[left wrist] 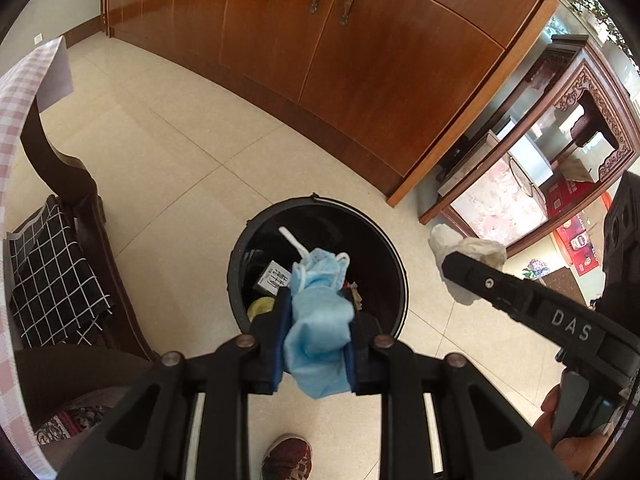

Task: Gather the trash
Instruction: 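Open both grippers to drop the mask and white bag into the bin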

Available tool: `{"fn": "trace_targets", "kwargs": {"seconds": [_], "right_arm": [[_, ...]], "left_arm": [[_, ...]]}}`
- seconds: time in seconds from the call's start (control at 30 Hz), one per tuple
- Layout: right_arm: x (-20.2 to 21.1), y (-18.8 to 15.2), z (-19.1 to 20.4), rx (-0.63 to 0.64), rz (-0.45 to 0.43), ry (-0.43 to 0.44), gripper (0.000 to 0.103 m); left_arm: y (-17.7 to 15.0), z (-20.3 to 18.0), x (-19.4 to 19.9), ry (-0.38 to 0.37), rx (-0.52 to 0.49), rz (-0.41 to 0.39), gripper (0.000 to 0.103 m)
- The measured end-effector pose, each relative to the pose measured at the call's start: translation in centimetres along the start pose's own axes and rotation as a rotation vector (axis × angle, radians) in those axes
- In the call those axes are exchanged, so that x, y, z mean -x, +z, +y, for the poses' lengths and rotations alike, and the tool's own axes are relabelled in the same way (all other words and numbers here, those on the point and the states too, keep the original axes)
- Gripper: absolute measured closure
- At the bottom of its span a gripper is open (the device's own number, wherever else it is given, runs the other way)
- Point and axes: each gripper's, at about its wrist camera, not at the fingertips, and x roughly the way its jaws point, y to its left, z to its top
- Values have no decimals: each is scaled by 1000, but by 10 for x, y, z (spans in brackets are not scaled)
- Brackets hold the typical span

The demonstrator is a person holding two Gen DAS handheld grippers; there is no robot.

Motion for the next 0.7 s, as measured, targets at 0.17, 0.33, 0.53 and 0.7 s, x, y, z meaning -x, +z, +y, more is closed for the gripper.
{"fn": "trace_targets", "kwargs": {"seconds": [0.17, 0.33, 0.53, 0.7], "right_arm": [[-20, 12, -10, -44, 29, -4, 62], [-31, 14, -12, -63, 43, -10, 59], [-30, 20, -15, -80, 2, -46, 39], [-16, 24, -21, -110, -81, -74, 39]], "left_arm": [[-1, 5, -11, -9, 18, 25, 77], [1, 6, -20, -22, 19, 45, 70], [6, 12, -20, -55, 50, 28, 28], [8, 13, -2, -24, 31, -34, 28]]}}
